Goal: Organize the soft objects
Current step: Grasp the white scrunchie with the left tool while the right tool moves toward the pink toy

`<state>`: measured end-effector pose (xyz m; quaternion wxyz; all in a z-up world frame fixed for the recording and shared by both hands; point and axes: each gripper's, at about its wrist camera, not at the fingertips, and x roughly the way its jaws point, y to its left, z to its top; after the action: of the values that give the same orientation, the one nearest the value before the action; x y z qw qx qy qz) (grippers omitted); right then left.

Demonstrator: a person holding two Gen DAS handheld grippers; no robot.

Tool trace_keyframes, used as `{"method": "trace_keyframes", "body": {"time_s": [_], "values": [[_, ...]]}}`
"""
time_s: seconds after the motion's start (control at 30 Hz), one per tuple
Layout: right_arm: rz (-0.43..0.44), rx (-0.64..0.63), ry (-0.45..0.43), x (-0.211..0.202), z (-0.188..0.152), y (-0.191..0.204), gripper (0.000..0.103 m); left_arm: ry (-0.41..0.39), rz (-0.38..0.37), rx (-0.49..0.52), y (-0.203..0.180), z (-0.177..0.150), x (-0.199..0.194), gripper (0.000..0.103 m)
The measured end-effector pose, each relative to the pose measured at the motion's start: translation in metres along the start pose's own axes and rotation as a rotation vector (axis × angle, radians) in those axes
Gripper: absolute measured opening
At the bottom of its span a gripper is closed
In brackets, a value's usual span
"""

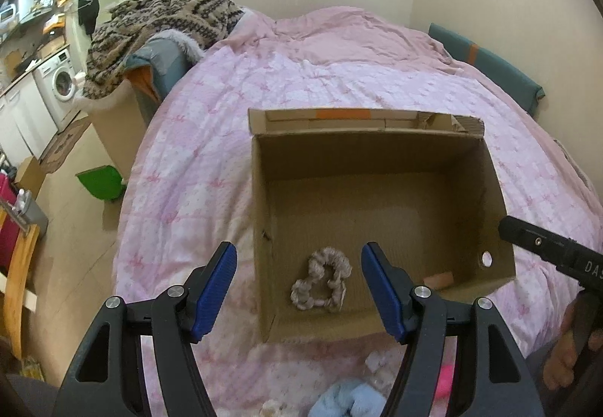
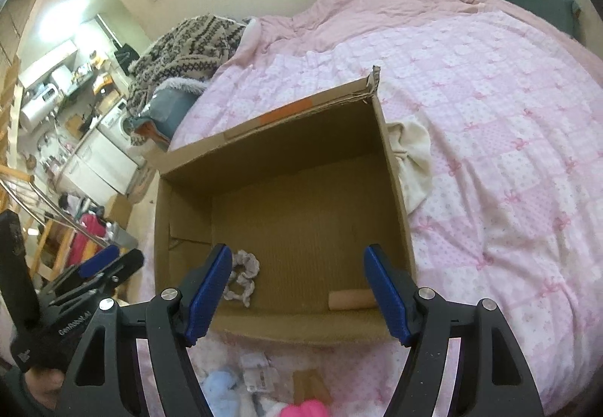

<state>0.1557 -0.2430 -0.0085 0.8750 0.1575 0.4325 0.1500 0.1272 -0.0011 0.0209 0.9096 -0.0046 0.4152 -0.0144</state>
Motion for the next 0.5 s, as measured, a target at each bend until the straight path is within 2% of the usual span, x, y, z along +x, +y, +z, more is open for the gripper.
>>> {"method": "trace_keyframes", "body": {"time_s": [0.4,0.5], "values": [[-0.004,-0.036,0.046,-0.027,-0.035,0.011,0.076,0.048,-0.002,-0.054,0.020,-0.024,-0.028,0.066],[0.002,-0.028,0.058,-0.034,-0.045,0.012,0.076,0.078,0.048,-0.052,0.024,-0.037,-0.031,0.066]]}}
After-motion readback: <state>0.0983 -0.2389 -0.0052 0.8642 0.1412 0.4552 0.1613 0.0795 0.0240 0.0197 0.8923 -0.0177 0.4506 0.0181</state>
